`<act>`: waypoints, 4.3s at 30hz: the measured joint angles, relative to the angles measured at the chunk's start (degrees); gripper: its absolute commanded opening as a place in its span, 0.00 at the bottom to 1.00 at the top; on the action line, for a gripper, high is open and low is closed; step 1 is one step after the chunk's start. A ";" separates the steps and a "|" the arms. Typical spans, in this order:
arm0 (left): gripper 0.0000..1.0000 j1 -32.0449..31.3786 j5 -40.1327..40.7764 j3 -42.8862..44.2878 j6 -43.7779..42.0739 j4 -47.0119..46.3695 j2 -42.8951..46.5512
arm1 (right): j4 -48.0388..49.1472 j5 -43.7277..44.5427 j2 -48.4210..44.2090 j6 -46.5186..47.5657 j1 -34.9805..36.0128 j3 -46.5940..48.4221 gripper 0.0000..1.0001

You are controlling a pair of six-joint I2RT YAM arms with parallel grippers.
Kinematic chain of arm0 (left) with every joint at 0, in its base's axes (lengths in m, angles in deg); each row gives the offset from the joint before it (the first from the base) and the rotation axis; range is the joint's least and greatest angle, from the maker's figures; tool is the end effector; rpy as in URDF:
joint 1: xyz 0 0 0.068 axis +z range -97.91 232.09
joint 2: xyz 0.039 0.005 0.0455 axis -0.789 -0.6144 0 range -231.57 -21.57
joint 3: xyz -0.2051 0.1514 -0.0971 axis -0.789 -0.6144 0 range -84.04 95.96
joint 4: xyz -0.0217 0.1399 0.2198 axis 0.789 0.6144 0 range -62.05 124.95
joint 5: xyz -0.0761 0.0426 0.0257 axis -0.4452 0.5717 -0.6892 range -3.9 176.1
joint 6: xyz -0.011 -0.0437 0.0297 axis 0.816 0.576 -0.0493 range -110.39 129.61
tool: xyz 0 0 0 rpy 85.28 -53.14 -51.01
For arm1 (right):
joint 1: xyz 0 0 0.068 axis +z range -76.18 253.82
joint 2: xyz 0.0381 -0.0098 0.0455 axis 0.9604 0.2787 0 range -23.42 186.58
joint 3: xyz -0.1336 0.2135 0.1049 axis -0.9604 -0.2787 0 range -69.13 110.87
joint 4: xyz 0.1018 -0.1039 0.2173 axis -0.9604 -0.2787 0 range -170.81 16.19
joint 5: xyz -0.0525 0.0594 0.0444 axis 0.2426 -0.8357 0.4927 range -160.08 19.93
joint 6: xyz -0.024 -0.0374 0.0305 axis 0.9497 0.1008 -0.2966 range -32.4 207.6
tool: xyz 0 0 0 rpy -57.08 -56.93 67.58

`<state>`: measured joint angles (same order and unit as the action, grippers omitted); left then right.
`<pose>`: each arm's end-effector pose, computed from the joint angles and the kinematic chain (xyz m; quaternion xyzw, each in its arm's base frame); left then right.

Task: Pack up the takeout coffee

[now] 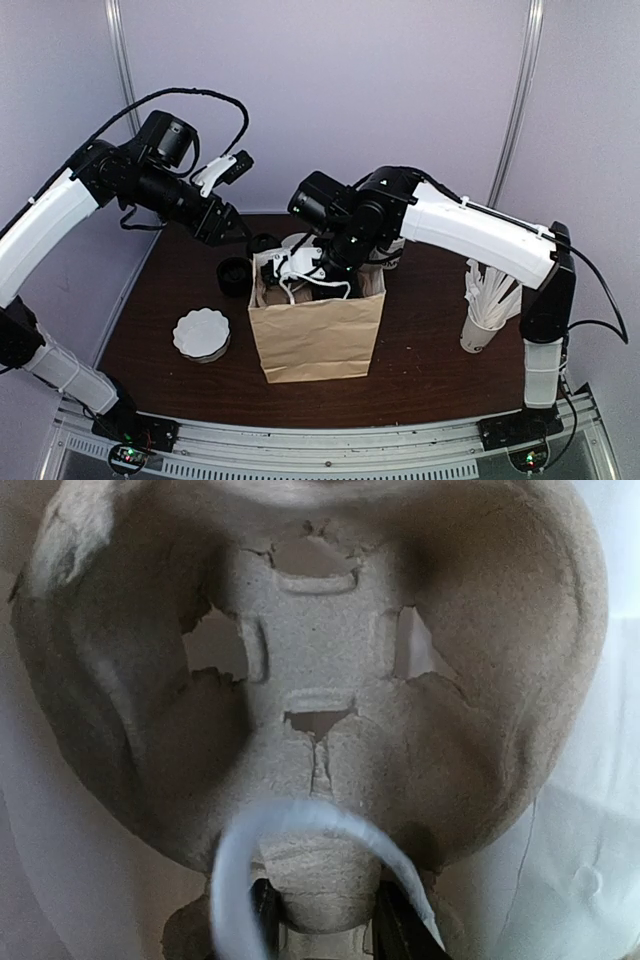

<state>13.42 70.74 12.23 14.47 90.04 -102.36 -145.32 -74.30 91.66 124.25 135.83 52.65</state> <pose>0.2066 -0.1775 0.4185 0.3150 0.8667 -0.2511 0.2942 0.1924 0.3676 0.3418 -0.7449 0.6295 0.0830 0.2047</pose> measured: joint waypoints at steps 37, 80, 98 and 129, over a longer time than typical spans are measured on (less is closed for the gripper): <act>0.59 1.55 2.40 -3.72 -0.04 -5.35 0.52 | -3.45 2.62 10.84 -6.01 0.63 -6.03 0.38; 0.68 -0.09 -20.87 -4.39 -10.97 -7.04 -4.15 | -10.21 -3.82 -6.38 2.25 0.90 6.36 0.61; 0.71 -4.68 -12.81 -3.91 -27.85 -9.94 -6.47 | -9.75 -6.43 -8.74 5.73 -3.17 7.37 0.60; 0.22 -11.78 -4.07 7.28 -32.85 -16.65 -18.10 | -0.96 -24.39 -23.61 0.02 -0.63 -9.05 0.59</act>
<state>1.64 66.68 19.50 -18.38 73.38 -120.46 -146.28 -98.70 68.06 124.27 135.20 43.60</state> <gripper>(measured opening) 0.290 0.591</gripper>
